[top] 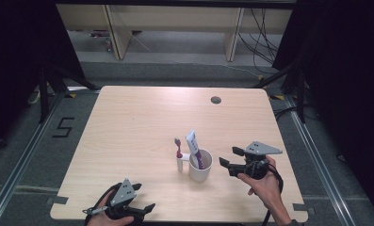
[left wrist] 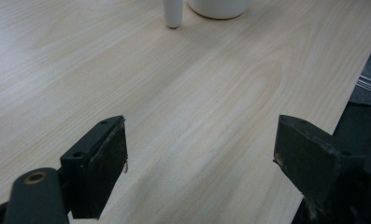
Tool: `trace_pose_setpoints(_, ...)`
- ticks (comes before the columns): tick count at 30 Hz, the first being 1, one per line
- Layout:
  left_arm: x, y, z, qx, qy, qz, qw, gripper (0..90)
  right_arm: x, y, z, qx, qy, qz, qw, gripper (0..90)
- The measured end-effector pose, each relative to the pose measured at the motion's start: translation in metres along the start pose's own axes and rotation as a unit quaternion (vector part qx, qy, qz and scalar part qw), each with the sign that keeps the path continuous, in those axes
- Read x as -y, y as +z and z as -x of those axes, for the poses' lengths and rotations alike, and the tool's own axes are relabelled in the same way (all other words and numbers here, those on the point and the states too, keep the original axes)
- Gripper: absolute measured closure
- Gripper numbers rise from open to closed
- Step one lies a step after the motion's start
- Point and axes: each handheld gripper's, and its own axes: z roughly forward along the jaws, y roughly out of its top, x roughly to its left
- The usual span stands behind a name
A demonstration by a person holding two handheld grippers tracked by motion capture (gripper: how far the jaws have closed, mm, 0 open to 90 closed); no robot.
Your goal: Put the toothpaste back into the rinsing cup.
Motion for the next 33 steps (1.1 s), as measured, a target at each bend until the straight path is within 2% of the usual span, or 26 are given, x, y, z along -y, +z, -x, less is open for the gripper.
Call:
trace_pose_setpoints(1,0.0,0.0,0.001,0.001,-0.003,0.003,1.0,17.1,0.001,0.0,0.0,0.0,0.004,0.002,1.0,29.6)
trace_pose_setpoints(2,0.0,-0.001,-0.001,-0.003,0.009,-0.007,0.9999,17.1,0.002,0.0,-0.001,0.0,0.01,0.002,0.9999,29.4)
trace_pose_setpoints(3,0.0,0.0,0.0,-0.001,-0.003,0.002,1.0,17.1,0.002,-0.001,0.001,0.004,-0.001,0.003,1.0,29.0)
trace_pose_setpoints(5,0.0,0.0,-0.001,-0.001,-0.005,-0.002,1.0,17.1,0.004,-0.002,-0.001,0.005,0.007,-0.001,1.0,28.7)
trace_pose_setpoints(6,0.0,0.0,-0.001,-0.001,-0.005,-0.002,1.0,17.1,0.004,-0.003,0.0,0.007,-0.005,-0.005,1.0,28.4)
trace_pose_setpoints(7,0.0,0.001,0.0,0.002,-0.006,0.001,1.0,17.1,0.005,-0.003,0.0,0.007,-0.003,-0.004,1.0,27.8)
trace_pose_setpoints(8,-0.001,0.0,-0.001,-0.003,0.003,-0.005,1.0,17.1,0.006,-0.003,0.0,0.005,-0.004,-0.005,1.0,27.4)
trace_pose_setpoints(10,-0.001,-0.001,-0.001,0.0,0.005,-0.005,1.0,17.1,0.007,-0.005,-0.002,0.005,0.013,-0.012,0.9998,26.4)
trace_pose_setpoints(11,-0.001,0.0,-0.001,-0.001,-0.002,-0.001,1.0,17.1,0.008,-0.005,-0.001,0.007,0.004,-0.01,0.9999,25.6)
trace_pose_setpoints(12,0.0,0.0,-0.001,-0.003,-0.003,0.001,1.0,17.1,0.009,-0.005,-0.003,0.01,0.016,-0.011,0.9998,24.8)
trace_pose_setpoints(13,-0.001,-0.002,-0.002,-0.003,0.003,-0.01,0.9999,17.1,0.01,-0.006,0.0,0.014,0.002,-0.01,0.9998,24.4)
trace_pose_setpoints(14,0.0,-0.002,-0.002,-0.004,0.002,-0.009,1.0,17.1,0.011,-0.007,-0.002,0.01,0.014,-0.018,0.9997,23.8)
trace_pose_setpoints(15,0.0,-0.001,-0.001,-0.007,-0.003,-0.003,1.0,17.1,0.012,-0.006,0.0,0.012,0.002,-0.013,0.9998,23.3)
trace_pose_setpoints(16,0.0,-0.002,-0.001,-0.005,-0.007,-0.002,1.0,17.1,0.014,-0.006,-0.002,0.01,0.017,-0.012,0.9997,22.2)
trace_pose_setpoints(17,0.0,-0.003,-0.001,-0.006,-0.004,-0.004,1.0,17.1,0.014,-0.007,0.001,0.015,0.001,-0.019,0.9997,21.7)
trace_pose_setpoints(18,0.001,-0.002,-0.001,-0.006,-0.007,0.002,1.0,17.1,0.016,-0.007,-0.001,0.012,0.014,-0.023,0.9996,21.5)
trace_pose_setpoints(19,0.001,-0.005,-0.003,-0.012,0.005,-0.013,0.9998,17.1,0.017,-0.006,0.001,0.014,0.003,-0.02,0.9997,21.4)
trace_pose_setpoints(20,0.001,-0.004,-0.001,-0.011,-0.007,-0.003,0.9999,17.1,0.019,-0.007,0.0,0.013,0.015,-0.026,0.9995,21.2)
trace_pose_setpoints(21,0.001,-0.005,-0.003,-0.013,0.005,-0.01,0.9999,17.1,0.019,-0.007,0.001,0.014,0.008,-0.025,0.9996,21.0)
trace_pose_setpoints(24,0.002,-0.005,-0.001,-0.015,-0.013,0.001,0.9998,17.1,0.022,-0.008,0.0,0.012,0.015,-0.027,0.9995,20.7)
trace_pose_setpoints(25,0.002,-0.006,-0.002,-0.015,-0.007,-0.004,0.9999,17.1,0.023,-0.008,0.001,0.016,0.003,-0.023,0.9996,20.7)
trace_pose_setpoints(26,0.003,-0.006,-0.002,-0.014,-0.005,-0.002,0.9999,17.1,0.024,-0.007,-0.001,0.009,0.02,-0.021,0.9995,20.7)
trace_pose_setpoints(28,0.003,-0.006,-0.002,-0.016,-0.007,0.002,0.9998,17.1,0.026,-0.008,0.0,0.015,0.012,-0.02,0.9996,20.7)
trace_pose_setpoints(29,0.003,-0.007,-0.002,-0.018,-0.008,0.0,0.9998,17.1,0.027,-0.008,-0.001,0.011,0.018,-0.026,0.9995,20.6)
trace_pose_setpoints(31,0.003,-0.008,-0.001,-0.02,-0.008,-0.003,0.9998,17.1,0.028,-0.009,0.002,0.017,0.003,-0.026,0.9995,20.6)
trace_pose_setpoints(33,0.004,-0.008,-0.001,-0.02,-0.008,-0.002,0.9998,17.1,0.029,-0.008,0.002,0.014,0.007,-0.025,0.9996,20.6)
